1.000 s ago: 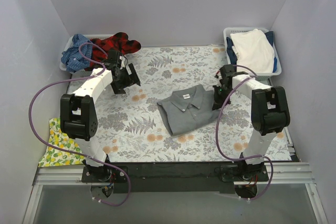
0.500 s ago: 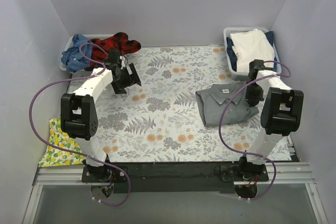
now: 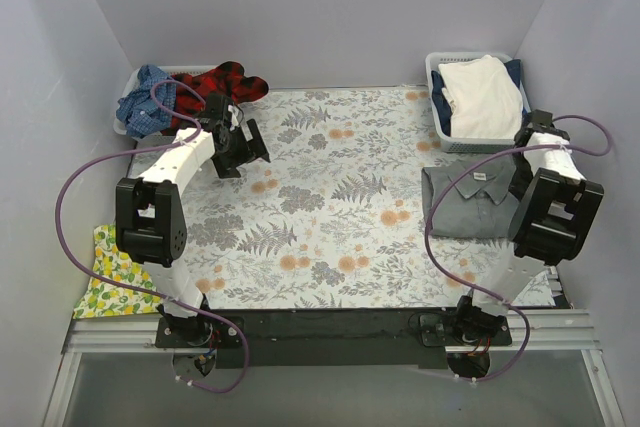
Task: Fold and stack the long sleeve shirts
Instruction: Neatly place the folded shirt to the corner
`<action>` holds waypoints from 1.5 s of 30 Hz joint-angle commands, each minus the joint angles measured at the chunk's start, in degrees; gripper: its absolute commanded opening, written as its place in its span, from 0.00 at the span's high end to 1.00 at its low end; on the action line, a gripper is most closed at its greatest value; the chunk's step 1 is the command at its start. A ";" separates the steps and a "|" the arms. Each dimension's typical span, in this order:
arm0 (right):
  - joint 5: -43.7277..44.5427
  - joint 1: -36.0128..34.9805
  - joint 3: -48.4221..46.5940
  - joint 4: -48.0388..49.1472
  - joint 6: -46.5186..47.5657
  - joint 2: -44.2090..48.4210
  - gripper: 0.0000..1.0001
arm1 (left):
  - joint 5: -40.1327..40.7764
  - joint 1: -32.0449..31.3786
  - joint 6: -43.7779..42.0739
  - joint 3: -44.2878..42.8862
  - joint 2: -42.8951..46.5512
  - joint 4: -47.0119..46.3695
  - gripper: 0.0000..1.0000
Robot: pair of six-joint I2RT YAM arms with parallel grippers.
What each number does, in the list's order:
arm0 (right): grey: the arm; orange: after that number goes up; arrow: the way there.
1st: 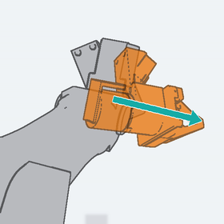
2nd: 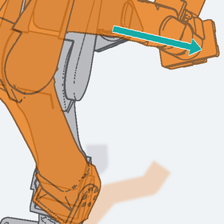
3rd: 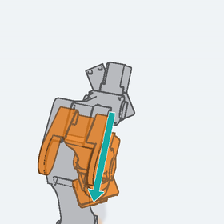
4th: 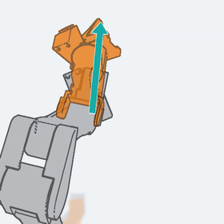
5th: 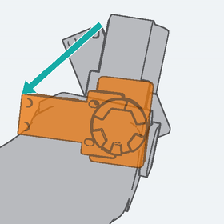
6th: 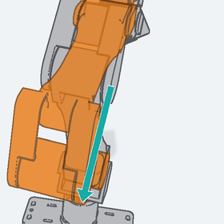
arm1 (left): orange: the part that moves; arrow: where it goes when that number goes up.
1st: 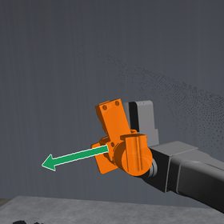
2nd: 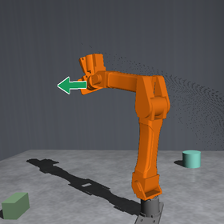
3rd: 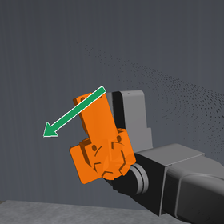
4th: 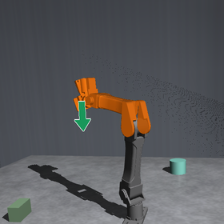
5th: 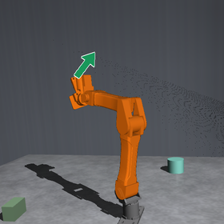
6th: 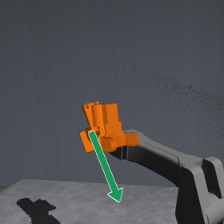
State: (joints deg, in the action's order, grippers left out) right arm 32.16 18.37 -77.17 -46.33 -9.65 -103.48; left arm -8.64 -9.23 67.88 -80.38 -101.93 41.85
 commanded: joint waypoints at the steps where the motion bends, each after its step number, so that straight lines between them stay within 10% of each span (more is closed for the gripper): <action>1: 0.36 -0.18 -1.32 4.21 -2.30 6.09 0.43 | -0.32 -0.26 -1.08 -1.80 1.12 0.25 0.04; 5: -1.66 -0.26 -0.09 6.24 -3.36 9.87 0.21 | 0.82 -0.17 -0.99 -2.15 1.21 0.34 0.02; 24: -7.19 -34.26 -3.68 7.74 -10.92 19.64 0.19 | 7.94 -1.58 -7.58 2.59 13.24 -6.95 0.02; 45: -16.94 -51.51 -3.70 10.46 -7.92 17.61 0.21 | 5.30 -2.37 -10.84 12.44 23.27 -12.84 0.02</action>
State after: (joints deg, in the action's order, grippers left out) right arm 19.44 -32.25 -82.56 -38.41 -17.39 -84.93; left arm -3.16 -11.14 57.95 -69.10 -82.24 29.85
